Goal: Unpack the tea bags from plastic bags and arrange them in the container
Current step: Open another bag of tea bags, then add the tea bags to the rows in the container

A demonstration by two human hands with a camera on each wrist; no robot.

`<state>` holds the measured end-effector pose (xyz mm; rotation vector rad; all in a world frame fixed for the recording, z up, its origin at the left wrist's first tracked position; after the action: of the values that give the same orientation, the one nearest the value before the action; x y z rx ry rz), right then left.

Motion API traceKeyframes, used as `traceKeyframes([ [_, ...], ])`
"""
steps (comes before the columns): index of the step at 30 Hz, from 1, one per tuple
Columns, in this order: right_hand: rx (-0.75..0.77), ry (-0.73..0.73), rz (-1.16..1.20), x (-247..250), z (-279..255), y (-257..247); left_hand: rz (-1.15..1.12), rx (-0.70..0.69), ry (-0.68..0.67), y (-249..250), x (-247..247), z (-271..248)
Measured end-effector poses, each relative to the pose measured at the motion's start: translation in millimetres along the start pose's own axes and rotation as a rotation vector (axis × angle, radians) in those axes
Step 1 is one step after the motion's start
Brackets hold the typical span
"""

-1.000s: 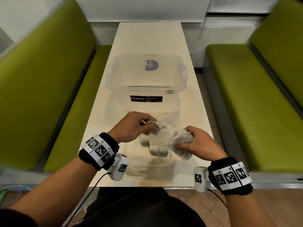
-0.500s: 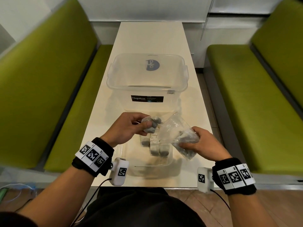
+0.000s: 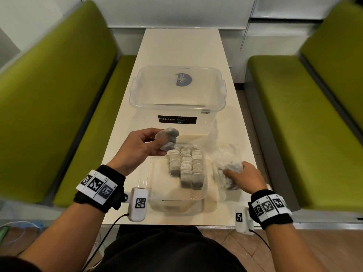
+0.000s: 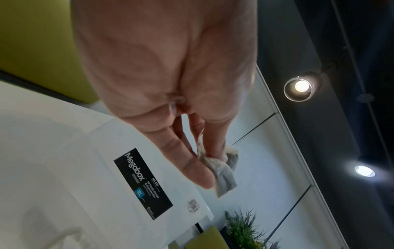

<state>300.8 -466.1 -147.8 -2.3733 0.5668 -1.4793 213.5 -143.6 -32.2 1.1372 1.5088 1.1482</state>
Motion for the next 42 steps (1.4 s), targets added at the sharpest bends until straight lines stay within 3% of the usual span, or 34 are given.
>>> traceKeyframes([
  [10,-0.036,-0.078,-0.13,-21,2,-10,0.087,0.074,-0.013,-19,2,-5],
  [13,0.032,0.109,-0.211,1,-9,-23,0.102,0.093,-0.045,-20,1,-6],
  [16,0.264,0.28,-0.097,31,-28,-55,0.132,0.104,-0.093,-20,-4,-7],
  [21,0.604,-0.051,0.128,41,-61,-111,0.152,0.147,-0.148,-22,-18,-6],
  [26,0.712,-0.225,0.088,4,-75,-141,0.136,0.222,-0.159,-28,-30,-4],
  [31,0.695,-0.142,0.149,-13,-72,-146,0.19,0.226,-0.117,-30,-29,-1],
  [35,0.627,-0.156,0.281,-13,-69,-137,0.189,0.234,-0.095,-28,-28,-3],
  [38,0.554,-0.235,0.447,-15,-62,-129,0.151,0.238,-0.086,-26,-28,-4],
  [42,0.439,-0.449,0.813,-11,-64,-125,0.143,0.195,-0.114,-21,-27,-6],
])
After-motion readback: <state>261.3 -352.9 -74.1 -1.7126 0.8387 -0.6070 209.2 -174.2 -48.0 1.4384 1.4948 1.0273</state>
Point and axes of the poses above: each hand's wrist, its own z-axis towards the middle knuckle, its own x-axis out of the back of the hand, y = z × x, the point moved 3 cm from there along z, towards the middle knuckle, and after that the axes turned 7 degrees about -z, right-handed, at the moved point
